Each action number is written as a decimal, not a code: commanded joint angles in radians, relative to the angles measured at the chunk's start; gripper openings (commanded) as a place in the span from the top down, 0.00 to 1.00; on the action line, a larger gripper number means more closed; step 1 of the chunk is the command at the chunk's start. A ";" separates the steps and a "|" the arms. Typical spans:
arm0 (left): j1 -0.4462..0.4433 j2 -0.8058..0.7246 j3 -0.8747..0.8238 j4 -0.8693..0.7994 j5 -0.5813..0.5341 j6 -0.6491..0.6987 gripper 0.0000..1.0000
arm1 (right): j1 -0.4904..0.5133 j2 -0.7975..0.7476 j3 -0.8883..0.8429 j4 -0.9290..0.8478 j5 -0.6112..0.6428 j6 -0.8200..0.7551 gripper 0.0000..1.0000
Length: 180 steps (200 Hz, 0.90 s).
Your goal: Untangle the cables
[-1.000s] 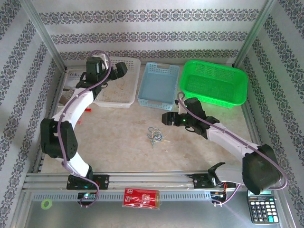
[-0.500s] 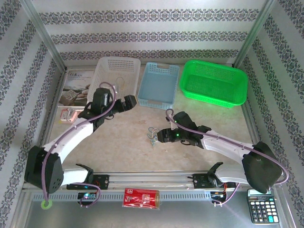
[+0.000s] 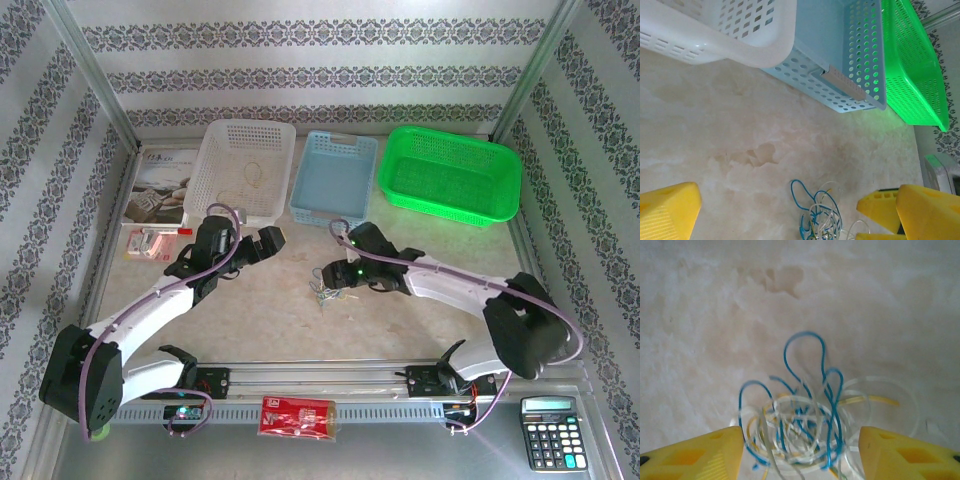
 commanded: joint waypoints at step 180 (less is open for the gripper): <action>-0.022 0.155 0.014 0.285 0.146 -0.175 0.05 | -0.064 -0.129 0.072 0.171 -0.135 -0.018 1.00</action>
